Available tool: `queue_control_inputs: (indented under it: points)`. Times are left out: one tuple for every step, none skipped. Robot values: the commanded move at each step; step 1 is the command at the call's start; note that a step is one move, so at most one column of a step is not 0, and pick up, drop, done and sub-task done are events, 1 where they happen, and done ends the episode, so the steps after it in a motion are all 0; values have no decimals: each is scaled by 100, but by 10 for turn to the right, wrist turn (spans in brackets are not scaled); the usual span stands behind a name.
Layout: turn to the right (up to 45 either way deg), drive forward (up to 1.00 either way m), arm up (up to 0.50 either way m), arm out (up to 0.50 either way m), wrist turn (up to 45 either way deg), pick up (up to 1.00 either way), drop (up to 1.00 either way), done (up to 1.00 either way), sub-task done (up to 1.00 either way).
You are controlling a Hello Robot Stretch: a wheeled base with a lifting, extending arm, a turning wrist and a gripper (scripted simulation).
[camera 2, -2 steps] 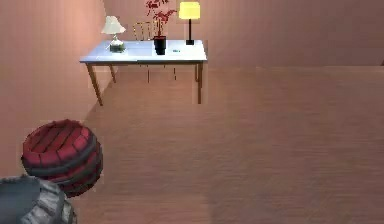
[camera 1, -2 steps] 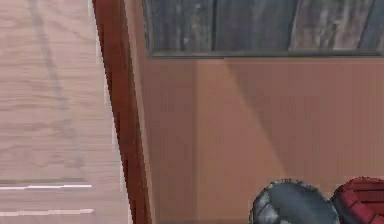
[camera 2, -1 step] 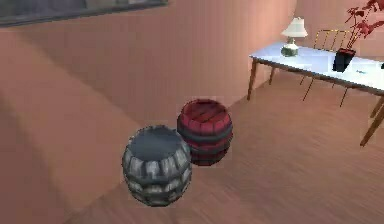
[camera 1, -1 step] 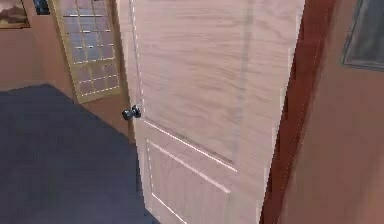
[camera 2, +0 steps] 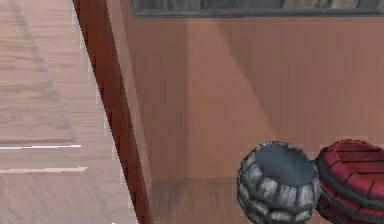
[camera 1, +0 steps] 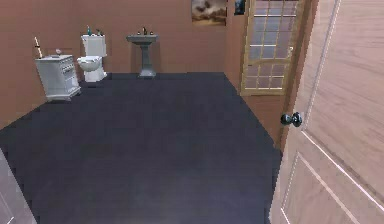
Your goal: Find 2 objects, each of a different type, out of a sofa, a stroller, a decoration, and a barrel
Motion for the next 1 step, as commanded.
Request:
queue_control_inputs:
  points:
    - [-60, 0, 0, 0, 0, 0, 0, 0, 0]
